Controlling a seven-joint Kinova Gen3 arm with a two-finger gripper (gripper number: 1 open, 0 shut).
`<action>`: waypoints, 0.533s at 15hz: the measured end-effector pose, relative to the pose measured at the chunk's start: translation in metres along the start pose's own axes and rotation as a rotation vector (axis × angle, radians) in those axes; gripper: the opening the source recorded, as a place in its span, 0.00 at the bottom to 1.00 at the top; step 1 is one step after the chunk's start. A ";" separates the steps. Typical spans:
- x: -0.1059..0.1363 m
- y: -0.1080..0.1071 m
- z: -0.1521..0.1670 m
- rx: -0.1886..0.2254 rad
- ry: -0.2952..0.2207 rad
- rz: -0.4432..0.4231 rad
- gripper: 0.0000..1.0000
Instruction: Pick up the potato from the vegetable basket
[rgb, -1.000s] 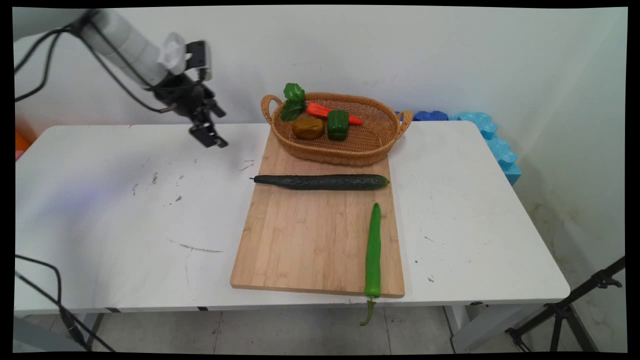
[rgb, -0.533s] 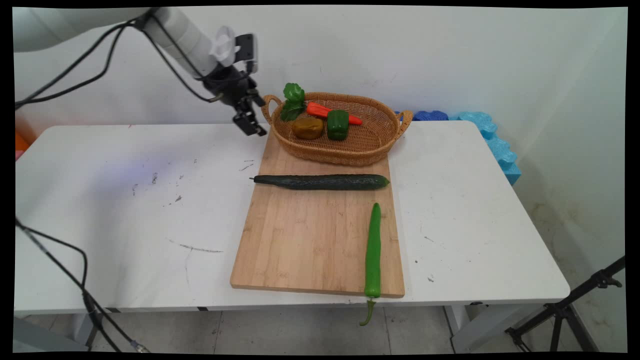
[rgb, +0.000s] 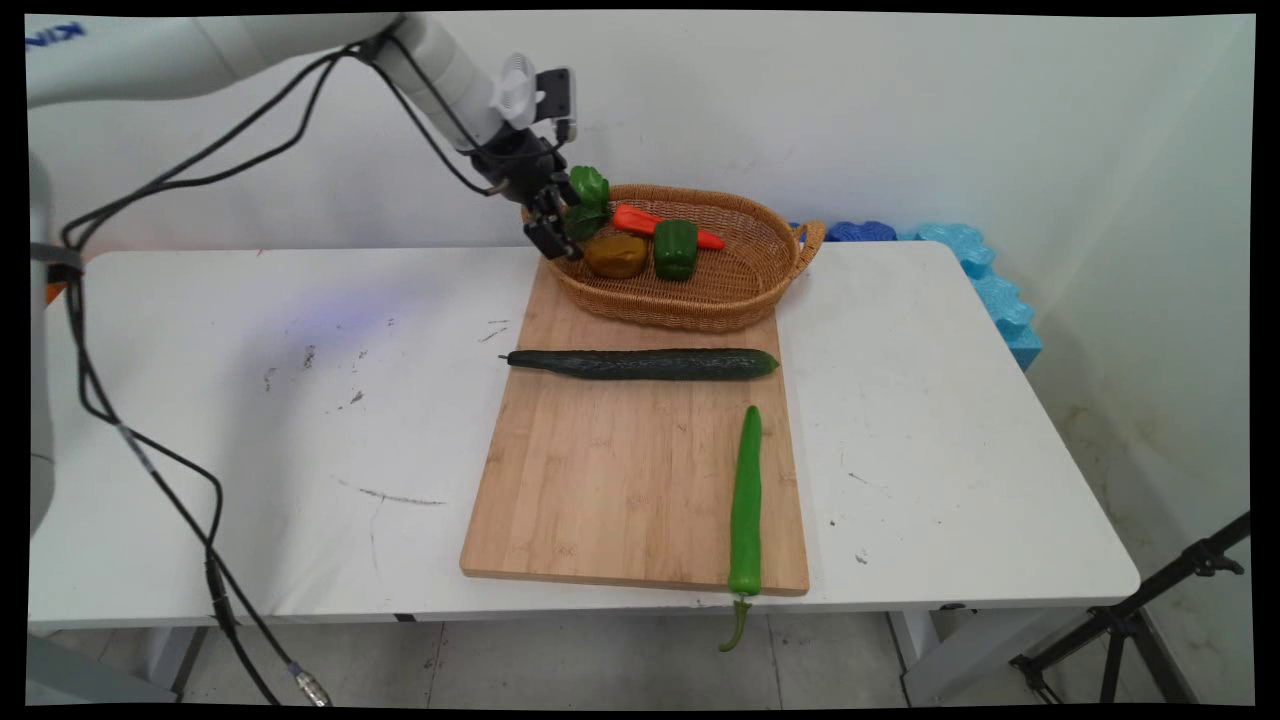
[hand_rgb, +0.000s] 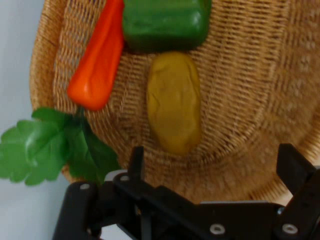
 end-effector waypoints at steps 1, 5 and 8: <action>0.002 -0.003 0.004 -0.002 0.001 -0.001 1.00; 0.008 -0.015 0.028 -0.015 0.003 -0.009 1.00; 0.010 -0.023 0.045 -0.027 0.002 -0.020 1.00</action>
